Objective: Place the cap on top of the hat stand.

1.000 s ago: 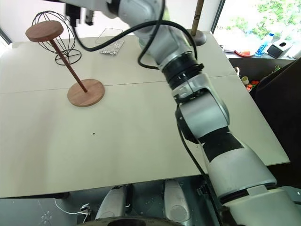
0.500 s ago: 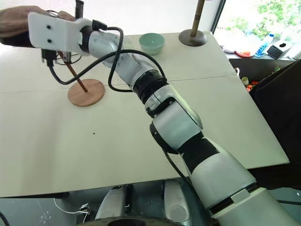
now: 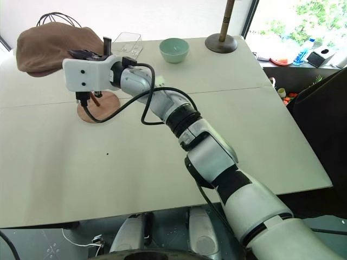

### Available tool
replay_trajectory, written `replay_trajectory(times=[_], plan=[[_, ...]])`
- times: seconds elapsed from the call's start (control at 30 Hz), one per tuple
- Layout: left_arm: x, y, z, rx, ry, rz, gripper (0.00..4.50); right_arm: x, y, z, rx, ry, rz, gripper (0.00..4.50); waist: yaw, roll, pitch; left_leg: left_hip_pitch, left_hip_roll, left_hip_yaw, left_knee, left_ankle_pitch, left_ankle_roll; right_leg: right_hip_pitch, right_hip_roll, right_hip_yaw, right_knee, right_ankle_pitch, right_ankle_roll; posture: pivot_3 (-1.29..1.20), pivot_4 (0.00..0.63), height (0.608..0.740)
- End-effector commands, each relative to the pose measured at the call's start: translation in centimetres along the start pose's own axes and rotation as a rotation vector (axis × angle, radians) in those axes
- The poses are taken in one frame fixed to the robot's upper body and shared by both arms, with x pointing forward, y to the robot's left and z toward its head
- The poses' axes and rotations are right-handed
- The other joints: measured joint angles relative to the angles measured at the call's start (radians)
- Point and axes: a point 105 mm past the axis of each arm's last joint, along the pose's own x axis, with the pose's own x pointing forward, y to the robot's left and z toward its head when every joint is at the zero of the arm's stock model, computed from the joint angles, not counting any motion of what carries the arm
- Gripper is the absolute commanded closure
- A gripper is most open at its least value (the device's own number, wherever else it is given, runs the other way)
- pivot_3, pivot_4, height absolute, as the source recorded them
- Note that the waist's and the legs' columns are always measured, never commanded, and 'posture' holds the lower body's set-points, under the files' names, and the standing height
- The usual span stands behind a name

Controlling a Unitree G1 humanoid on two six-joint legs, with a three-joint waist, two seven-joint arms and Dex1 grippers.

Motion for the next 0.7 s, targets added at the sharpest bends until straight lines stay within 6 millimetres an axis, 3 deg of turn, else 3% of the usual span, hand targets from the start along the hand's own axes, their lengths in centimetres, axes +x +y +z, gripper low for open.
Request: replay_trajectory(times=[0.03, 0.13, 0.3, 0.53, 0.7], plan=[[-0.2, 0.3, 1.3, 0.036, -0.048, 0.013, 0.0, 0.3, -1.3, 2.3, -0.02, -0.075, -0.035, 1.82, 0.0, 0.0, 0.0, 0.0, 0.0, 0.0, 0.0, 0.0, 0.0, 0.0, 0.0, 0.0, 0.0, 0.0, 0.0, 0.0, 0.15, 0.74], [0.1, 0.3, 1.2, 0.036, -0.046, 0.004, 0.0, -0.2, -1.9, 3.0, -0.009, -0.104, -0.043, 0.3, 0.001, 0.0, 0.0, 0.0, 0.0, 0.0, 0.0, 0.0, 0.0, 0.0, 0.0, 0.0, 0.0, 0.0, 0.0, 0.0, 0.15, 0.74], [0.9, -0.9, 0.8, 0.041, -0.028, -0.07, 0.0, -2.8, -2.3, 3.4, 0.023, -0.155, 0.007, 0.3, 0.005, -0.001, -0.001, 0.0, 0.0, 0.0, 0.001, 0.0, 0.0, 0.001, 0.0, 0.0, 0.0, 0.0, 0.0, 0.0, 0.15, 0.74], [2.3, -3.3, 0.3, 0.092, 0.015, -0.224, 0.0, -9.0, -1.3, 2.8, 0.122, -0.166, 0.2, 0.3, 0.005, -0.001, 0.0, 0.0, 0.0, 0.0, 0.002, 0.0, 0.0, 0.002, 0.0, 0.0, 0.0, 0.0, 0.0, 0.0, 0.15, 0.74], [2.9, -4.5, -0.6, 0.205, 0.081, -0.32, 0.0, -13.1, -3.6, 0.6, 0.403, -0.018, 0.229, 0.3, 0.004, 0.001, 0.0, 0.001, 0.0, 0.0, 0.002, 0.0, 0.0, 0.002, 0.001, 0.0, 0.0, 0.0, 0.0, 0.0, 0.15, 0.74]])
